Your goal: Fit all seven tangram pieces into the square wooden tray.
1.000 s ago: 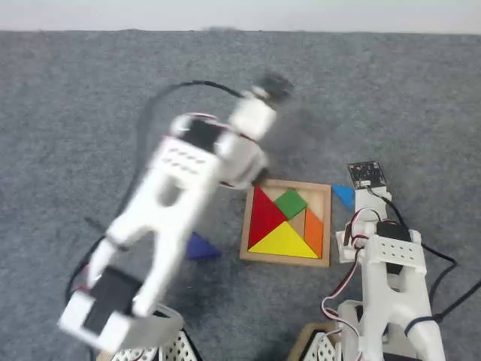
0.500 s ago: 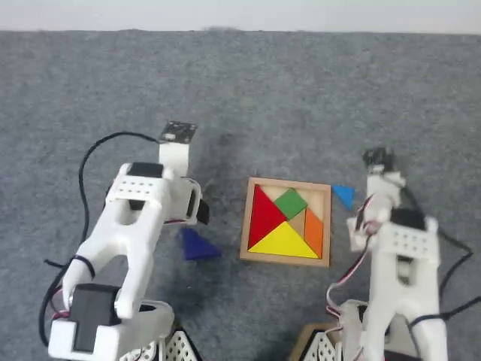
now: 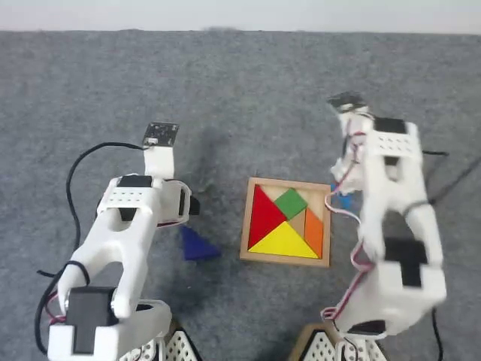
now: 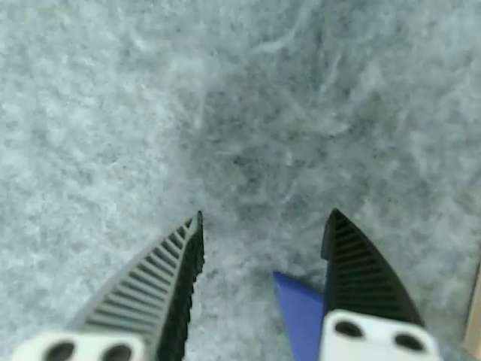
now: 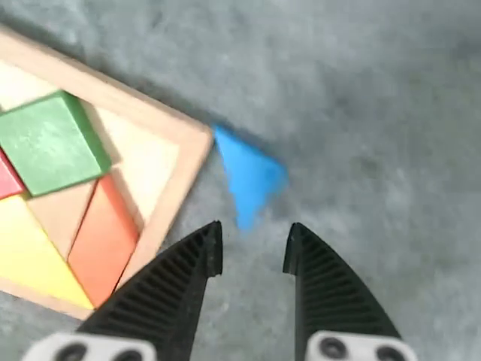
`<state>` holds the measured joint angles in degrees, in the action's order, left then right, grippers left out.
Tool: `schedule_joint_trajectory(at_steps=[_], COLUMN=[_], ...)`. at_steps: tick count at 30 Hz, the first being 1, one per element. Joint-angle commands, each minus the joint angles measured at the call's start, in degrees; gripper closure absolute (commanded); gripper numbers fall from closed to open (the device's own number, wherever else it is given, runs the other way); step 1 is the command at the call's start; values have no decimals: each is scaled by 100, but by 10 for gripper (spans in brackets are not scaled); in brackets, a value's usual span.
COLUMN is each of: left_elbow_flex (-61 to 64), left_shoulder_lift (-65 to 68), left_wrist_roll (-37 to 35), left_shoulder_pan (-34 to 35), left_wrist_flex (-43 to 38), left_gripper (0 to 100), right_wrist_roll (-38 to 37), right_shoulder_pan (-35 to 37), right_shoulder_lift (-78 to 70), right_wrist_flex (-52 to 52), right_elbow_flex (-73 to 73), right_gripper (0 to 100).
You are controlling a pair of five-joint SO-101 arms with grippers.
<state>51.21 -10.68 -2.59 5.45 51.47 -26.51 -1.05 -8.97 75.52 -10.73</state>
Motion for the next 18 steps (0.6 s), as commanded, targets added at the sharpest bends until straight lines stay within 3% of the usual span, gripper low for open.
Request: schedule_joint_trajectory(at_steps=[1, 5, 18], left_elbow_flex=[-22, -22, -22], left_shoulder_lift=[-264, -273, -237], left_wrist_roll=[-18, -18, -26], left_shoulder_pan=[18, 18, 18], left_wrist_flex=[-105, -123, -141], left_gripper=[754, 754, 754], right_wrist_roll=[-879, -1240, -1284], right_shoulder_pan=[127, 13, -119], right_shoulder_lift=[-778, -1270, -1393], right_wrist_flex=[66, 22, -391], right_elbow_flex=[765, 853, 835], right_gripper=[845, 845, 845])
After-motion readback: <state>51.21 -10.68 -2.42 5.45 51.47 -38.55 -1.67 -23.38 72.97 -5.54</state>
